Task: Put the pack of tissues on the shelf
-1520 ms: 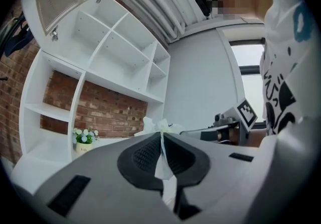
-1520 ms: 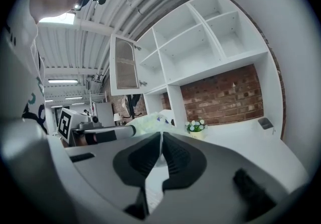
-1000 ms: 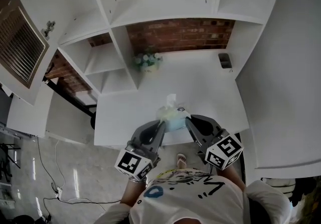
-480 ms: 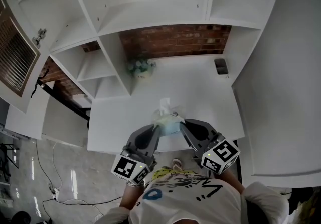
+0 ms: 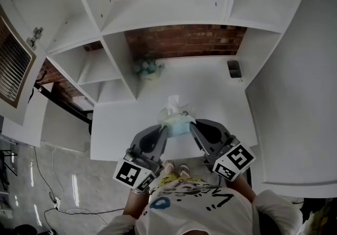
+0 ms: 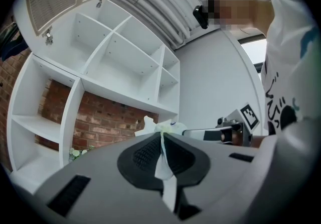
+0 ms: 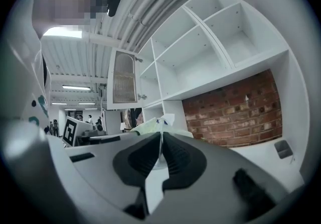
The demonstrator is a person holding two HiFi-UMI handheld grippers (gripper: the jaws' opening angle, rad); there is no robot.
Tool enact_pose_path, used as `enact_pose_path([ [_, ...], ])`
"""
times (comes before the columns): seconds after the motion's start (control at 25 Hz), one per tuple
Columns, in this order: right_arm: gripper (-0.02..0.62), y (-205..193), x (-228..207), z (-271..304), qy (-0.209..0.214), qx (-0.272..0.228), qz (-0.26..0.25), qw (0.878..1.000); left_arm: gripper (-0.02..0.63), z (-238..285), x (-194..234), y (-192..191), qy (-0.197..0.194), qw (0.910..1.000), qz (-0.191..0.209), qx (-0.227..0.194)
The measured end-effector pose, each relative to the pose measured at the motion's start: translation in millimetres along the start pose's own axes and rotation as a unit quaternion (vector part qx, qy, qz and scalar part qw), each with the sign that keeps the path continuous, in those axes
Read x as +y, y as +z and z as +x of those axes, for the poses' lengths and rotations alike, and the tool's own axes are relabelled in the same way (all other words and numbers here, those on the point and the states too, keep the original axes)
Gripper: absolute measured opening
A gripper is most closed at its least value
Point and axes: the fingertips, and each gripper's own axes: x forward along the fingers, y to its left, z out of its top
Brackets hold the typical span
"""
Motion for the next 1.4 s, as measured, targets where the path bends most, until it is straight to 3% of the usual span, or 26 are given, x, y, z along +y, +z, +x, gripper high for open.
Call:
enact_pose_path([
  [0.64,0.032,34.9,-7.9,65.5,-0.036,-0.026,-0.017,0.999,0.018,17.8,67.5,39.7,-0.051,0.9981,0.013,-0.031],
  [1.04,0.032,70.7,-8.3,71.7,-0.016,-0.064,-0.056,0.996,0.018,26.0,69.3,73.8,-0.049,0.9955,0.047,-0.066],
  [1.4,0.032,121.3,-36.6,82.9,0.011,-0.089,-0.107,0.99,0.018,66.2,77.2,116.6,-0.044,0.9915,0.063,-0.105],
])
